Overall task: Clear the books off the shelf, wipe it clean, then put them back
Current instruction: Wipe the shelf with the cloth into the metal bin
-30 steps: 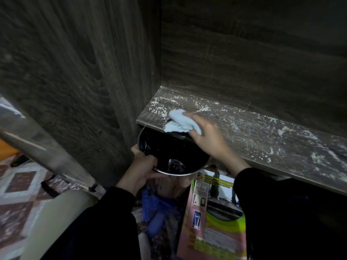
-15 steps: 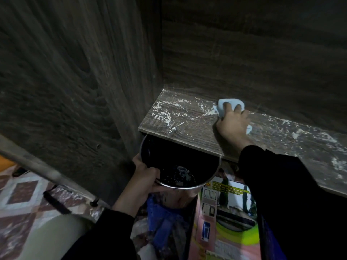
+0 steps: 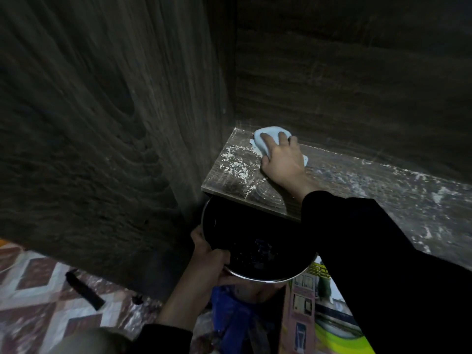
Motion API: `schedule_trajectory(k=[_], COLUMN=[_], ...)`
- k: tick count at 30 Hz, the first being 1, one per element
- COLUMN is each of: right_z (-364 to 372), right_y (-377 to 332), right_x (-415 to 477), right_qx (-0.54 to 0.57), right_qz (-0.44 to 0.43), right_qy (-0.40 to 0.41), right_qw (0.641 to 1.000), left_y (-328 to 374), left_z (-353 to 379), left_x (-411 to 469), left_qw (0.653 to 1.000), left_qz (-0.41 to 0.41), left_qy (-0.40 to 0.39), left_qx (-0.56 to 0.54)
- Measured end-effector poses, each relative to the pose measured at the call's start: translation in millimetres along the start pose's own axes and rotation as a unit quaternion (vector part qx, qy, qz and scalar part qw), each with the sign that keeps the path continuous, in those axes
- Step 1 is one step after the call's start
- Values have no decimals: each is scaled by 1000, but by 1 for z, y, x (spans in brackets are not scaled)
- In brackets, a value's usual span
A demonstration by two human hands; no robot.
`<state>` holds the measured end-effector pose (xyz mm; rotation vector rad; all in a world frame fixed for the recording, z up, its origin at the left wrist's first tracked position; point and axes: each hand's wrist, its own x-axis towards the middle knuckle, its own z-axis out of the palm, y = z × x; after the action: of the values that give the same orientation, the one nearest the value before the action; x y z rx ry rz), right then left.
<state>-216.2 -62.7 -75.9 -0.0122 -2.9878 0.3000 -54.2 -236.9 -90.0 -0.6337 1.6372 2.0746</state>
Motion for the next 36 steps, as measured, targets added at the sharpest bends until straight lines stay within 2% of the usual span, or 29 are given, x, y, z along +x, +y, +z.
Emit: schedule_trajectory(k=[6,13,16,21,27,31,36], right_z=[2,-6,-7,-7,-11,-11,-14], right_y=[-17,-20,-20,-25,-32,-30,-24], right_x=[26,37,32,17,11,-2,-21], right_qx=[69,185,221,253,327,390,414], right_qz=[-92,-86,-98,-127,-95,-95,-110], right_qy=[-68,-176,-171,-103,-162,-189,-207], right_qw=[991,963,955,954,926,896,880], left_y=[-1,0,0,-2,0,2,2], left_z=[-3,-3,-3,-5,-4,-3,-1], left_x=[2,6,6,8,7,6,6], left_qw=[1000,1000,1000,1000,1000,1000,1000], left_qz=[-4,-8,-6,-3,-9,-5,-6], left_qy=[-2,-2,-4,-6,-9,-10,-5], left_qx=[1,2,0,6,-4,-3,3])
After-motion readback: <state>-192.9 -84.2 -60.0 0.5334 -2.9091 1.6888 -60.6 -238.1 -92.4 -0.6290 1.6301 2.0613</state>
